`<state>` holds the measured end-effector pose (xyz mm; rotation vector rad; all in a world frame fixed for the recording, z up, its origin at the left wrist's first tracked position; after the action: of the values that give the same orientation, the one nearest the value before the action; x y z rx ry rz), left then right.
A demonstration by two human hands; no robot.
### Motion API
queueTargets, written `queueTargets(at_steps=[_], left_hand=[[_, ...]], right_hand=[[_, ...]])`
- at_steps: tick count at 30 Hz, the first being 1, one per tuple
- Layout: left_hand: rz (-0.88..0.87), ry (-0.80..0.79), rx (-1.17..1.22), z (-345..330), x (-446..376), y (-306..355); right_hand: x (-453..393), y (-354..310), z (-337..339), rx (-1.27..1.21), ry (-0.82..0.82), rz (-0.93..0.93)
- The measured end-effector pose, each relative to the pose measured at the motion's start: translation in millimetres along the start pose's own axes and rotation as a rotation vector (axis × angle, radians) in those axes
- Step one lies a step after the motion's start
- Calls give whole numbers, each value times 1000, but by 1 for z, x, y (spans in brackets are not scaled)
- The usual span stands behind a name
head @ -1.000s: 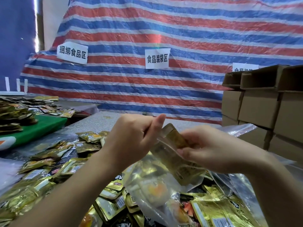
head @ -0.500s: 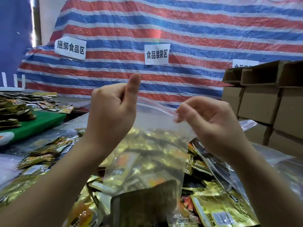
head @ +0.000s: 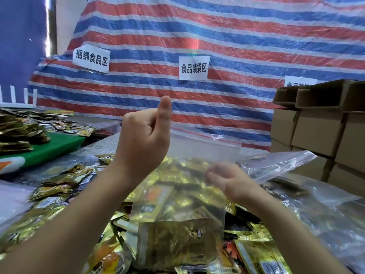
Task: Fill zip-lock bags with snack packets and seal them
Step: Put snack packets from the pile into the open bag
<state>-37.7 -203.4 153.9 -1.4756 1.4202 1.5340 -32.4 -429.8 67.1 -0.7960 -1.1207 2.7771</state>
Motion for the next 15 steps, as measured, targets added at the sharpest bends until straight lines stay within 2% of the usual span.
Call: queueTargets(at_steps=[4, 9, 12, 15], left_hand=[[39, -19, 43, -3, 2, 0], [24, -45, 62, -7, 5, 3], [21, -47, 70, -7, 5, 4], [19, -48, 79, -6, 5, 5]], right_hand=[[12, 0, -31, 240, -347, 218], [27, 0, -54, 236, -642, 231], [31, 0, -54, 240, -678, 238], [27, 0, -50, 250, -603, 242]])
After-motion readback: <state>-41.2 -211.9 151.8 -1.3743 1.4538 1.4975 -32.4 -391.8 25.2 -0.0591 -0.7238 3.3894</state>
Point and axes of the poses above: each hand's wrist, its own x-axis away from the middle knuckle, its own z-axis out of the back of the hand, y = z × x, the point moved 5 cm from there along -x, towards the middle knuckle, and after that the axes turned 15 degrees about y, right-handed, at the moved point
